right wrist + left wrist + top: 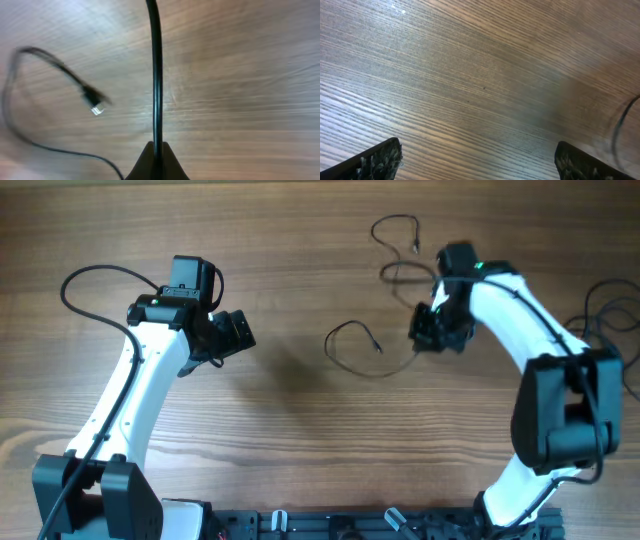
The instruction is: Untangle cables
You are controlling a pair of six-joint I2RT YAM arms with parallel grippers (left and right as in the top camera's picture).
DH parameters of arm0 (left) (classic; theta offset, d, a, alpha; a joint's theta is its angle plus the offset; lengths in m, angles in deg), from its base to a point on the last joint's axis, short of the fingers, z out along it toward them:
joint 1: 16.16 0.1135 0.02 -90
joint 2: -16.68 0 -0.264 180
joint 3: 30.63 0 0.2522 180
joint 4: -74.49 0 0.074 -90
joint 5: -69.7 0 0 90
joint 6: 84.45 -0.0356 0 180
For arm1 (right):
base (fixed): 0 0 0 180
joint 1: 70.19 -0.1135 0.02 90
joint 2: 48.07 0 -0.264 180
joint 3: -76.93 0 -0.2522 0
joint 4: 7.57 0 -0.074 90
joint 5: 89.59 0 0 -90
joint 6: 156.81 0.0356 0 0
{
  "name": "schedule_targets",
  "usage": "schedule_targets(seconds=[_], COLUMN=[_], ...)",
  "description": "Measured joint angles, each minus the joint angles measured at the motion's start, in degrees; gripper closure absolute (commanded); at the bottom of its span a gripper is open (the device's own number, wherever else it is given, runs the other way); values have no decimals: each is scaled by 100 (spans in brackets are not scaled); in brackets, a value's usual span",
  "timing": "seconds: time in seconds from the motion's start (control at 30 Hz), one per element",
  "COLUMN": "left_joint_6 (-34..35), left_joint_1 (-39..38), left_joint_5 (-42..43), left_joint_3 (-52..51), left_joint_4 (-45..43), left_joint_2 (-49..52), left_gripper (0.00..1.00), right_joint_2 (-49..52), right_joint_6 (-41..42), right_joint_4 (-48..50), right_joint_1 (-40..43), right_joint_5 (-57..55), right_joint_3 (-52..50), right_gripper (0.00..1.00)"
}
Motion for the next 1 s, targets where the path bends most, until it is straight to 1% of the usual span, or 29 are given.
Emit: schedule_targets(seconds=[0.13,0.2,0.27,0.4,0.57,0.67,0.8,1.0], left_joint_6=[0,0,0,0,0,0,0,0], left_joint_1=[0,0,0,0,0,0,0,0], left_joint_5=[2,2,9,22,39,46,48,66], left_joint_3=[0,0,0,0,0,0,0,0], left_joint_4=[9,9,11,11,11,9,13,13], left_joint_2=[0,0,0,0,0,0,0,0], left_gripper=[0,0,0,0,0,0,0,0], right_joint_2=[-153,-278,-535,-1075,-1843,-2105,-2122,-2122], right_joint_6=[-444,-667,-772,-739,-293,-168,-131,-129], right_joint_4=[-636,-844,-887,-599,-286,-326,-525,-538], right_joint_1=[361,708,1172,1985,3008,3373,3436,3436], right_joint_5=[-188,-236,-271,-293,-356,-380,-378,-433], right_joint_3=[1043,1781,2420,2881,2962,2981,2981,2981], right_gripper=[96,96,96,96,96,96,96,95])
